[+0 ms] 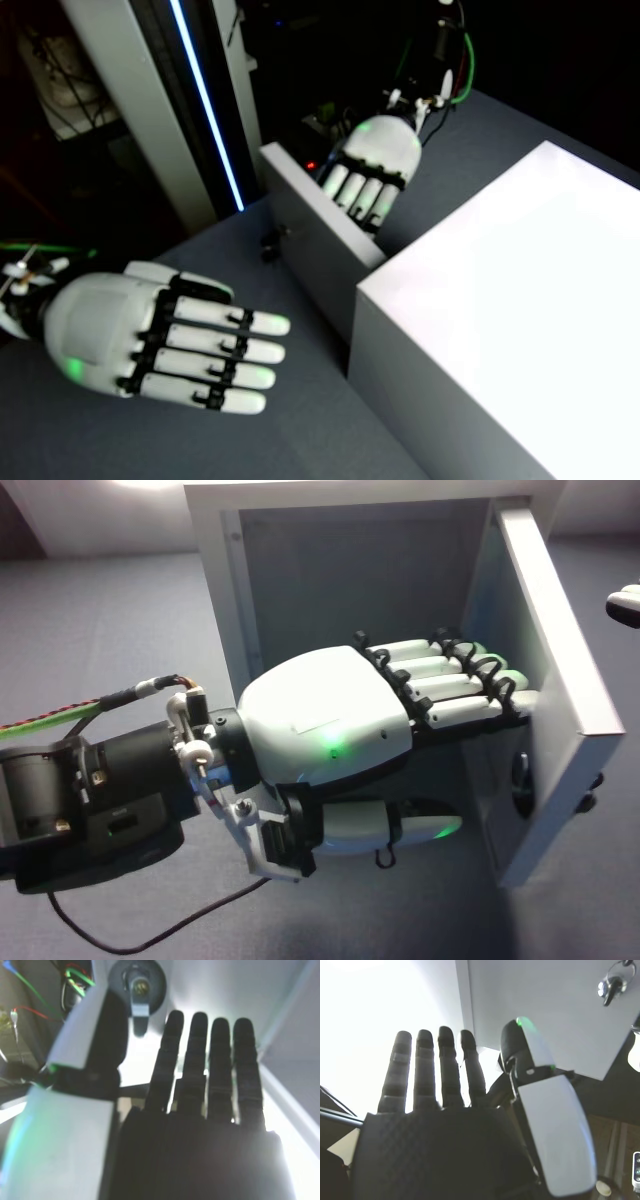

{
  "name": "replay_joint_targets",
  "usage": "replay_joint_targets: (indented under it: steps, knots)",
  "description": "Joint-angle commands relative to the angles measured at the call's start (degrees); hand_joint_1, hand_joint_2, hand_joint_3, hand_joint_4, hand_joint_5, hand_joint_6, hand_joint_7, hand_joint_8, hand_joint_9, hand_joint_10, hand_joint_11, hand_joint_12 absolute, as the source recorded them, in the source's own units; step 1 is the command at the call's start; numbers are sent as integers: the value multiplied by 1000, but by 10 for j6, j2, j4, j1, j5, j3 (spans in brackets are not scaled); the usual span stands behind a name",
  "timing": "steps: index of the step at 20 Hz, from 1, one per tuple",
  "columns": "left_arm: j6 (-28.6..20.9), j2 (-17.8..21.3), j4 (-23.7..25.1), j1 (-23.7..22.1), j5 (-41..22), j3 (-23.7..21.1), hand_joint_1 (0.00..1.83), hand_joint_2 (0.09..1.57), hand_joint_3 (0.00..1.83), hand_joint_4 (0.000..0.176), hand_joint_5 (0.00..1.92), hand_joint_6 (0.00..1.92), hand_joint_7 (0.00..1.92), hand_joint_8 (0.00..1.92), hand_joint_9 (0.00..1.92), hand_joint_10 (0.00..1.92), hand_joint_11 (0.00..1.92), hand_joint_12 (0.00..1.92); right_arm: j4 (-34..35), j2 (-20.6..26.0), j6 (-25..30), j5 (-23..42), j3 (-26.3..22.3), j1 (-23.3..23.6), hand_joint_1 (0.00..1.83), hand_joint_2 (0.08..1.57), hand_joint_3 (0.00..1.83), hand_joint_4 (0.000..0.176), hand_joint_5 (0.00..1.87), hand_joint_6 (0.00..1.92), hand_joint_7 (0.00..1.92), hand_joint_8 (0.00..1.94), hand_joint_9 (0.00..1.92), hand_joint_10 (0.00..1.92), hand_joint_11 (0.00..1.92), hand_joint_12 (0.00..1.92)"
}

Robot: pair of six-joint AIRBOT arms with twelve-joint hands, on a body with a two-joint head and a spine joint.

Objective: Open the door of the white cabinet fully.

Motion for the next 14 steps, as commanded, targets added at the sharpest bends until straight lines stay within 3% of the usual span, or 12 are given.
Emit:
replay_joint_targets:
  steps: [1, 3, 5, 7, 8, 9, 10, 11, 13, 14]
  knots:
    - [-2, -2, -8, -8, -72, 0, 503, 1342, 0, 0, 105, 9, 173, 2, 137, 1, 113, 62, 18, 1, 5, 72, 4, 7, 702, 1352, 0, 0, 263, 5, 221, 6, 142, 4, 0, 274]
    - [-2, -6, -8, -11, -72, 1, 597, 1259, 0, 0, 112, 4, 152, 0, 119, 0, 107, 49, 18, 0, 5, 72, 5, 7, 704, 1351, 0, 0, 262, 2, 228, 4, 138, 2, 1, 247]
    - [-2, -14, -8, -16, -72, 5, 500, 1311, 11, 0, 103, 0, 109, 0, 83, 0, 103, 37, 18, 0, 6, 72, 5, 7, 678, 1348, 0, 0, 251, 0, 214, 1, 127, 1, 0, 220]
    - [-2, -23, -8, -22, -72, 11, 85, 1497, 35, 0, 124, 2, 120, 3, 76, 6, 92, 34, 18, 0, 6, 72, 5, 8, 671, 1357, 3, 6, 249, 0, 215, 3, 122, 6, 0, 147]
    - [-2, -28, -8, -24, -71, 13, 16, 1515, 33, 0, 105, 0, 102, 0, 59, 1, 76, 28, 18, 0, 6, 72, 5, 8, 683, 1359, 2, 0, 251, 1, 213, 2, 124, 5, 0, 135]
    - [-2, -30, -8, -26, -71, 15, 16, 1515, 33, 0, 105, 0, 102, 0, 59, 1, 76, 28, 18, 0, 6, 72, 5, 8, 683, 1359, 2, 0, 251, 1, 213, 2, 124, 5, 0, 135]
    - [-2, -30, -9, -26, -72, 15, 146, 1492, 2, 0, 63, 0, 47, 2, 25, 0, 70, 29, 18, 0, 7, 72, 5, 8, 641, 1346, 0, 13, 262, 0, 209, 0, 119, 0, 0, 193]
    - [-2, -27, -10, -26, -73, 14, 220, 1483, 0, 0, 70, 4, 53, 5, 22, 1, 62, 27, 18, 0, 8, 72, 5, 8, 668, 1346, 0, 2, 262, 0, 216, 2, 121, 0, 0, 197]
    - [-2, -14, -16, -18, -75, 7, 140, 1490, 0, 0, 109, 10, 94, 12, 48, 15, 84, 40, 18, 0, 9, 72, 4, 8, 674, 1359, 3, 5, 254, 0, 210, 1, 122, 0, 0, 169]
    - [-2, -7, -18, -14, -76, 3, 272, 1439, 0, 0, 123, 10, 110, 12, 73, 17, 105, 50, 18, 0, 9, 72, 4, 8, 680, 1363, 1, 3, 252, 0, 211, 0, 129, 1, 0, 212]
